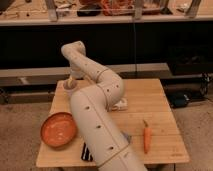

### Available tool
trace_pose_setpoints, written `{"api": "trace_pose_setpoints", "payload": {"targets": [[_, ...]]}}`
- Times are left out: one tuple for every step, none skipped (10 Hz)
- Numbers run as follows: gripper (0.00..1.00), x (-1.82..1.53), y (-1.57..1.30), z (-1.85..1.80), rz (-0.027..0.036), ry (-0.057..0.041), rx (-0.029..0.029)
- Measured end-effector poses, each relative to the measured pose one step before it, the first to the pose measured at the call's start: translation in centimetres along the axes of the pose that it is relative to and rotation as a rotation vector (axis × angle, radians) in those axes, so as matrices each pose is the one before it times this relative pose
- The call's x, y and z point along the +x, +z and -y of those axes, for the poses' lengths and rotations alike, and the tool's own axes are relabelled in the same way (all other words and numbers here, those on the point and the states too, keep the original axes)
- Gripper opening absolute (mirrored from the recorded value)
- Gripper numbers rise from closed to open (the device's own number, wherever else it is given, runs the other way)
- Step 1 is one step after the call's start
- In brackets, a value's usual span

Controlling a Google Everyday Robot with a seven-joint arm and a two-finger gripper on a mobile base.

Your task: Pick up the ceramic cup

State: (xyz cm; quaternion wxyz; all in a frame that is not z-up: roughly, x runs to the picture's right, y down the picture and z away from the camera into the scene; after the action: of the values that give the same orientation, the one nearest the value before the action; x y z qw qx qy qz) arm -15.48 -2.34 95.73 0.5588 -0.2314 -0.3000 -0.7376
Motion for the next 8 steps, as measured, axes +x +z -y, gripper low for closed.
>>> {"api": "trace_pose_setpoints", "payload": {"targets": [[0.8, -0.004, -0.029, -0.048, 0.00036, -0.00123, -0.00039], [0.8, -0.011, 0.013, -0.062, 0.00088, -0.00095, -0.00019], [0.8, 0.009, -0.051, -0.061, -0.00002, -0.00106, -0.00091], [0.8, -0.006, -0.028, -0.04, 0.00031, -0.00142, 0.0001], [0.8, 0.002, -0.062, -0.037, -0.00005, -0.00119, -0.00046], [0.8, -0.017, 0.036, -0.054, 0.00112, -0.00176, -0.00146], [0.8, 0.016, -0.048, -0.046, -0.00059, -0.001, 0.00005], [0.8, -0.002, 0.028, -0.017, 0.00052, -0.00124, -0.00033]]}}
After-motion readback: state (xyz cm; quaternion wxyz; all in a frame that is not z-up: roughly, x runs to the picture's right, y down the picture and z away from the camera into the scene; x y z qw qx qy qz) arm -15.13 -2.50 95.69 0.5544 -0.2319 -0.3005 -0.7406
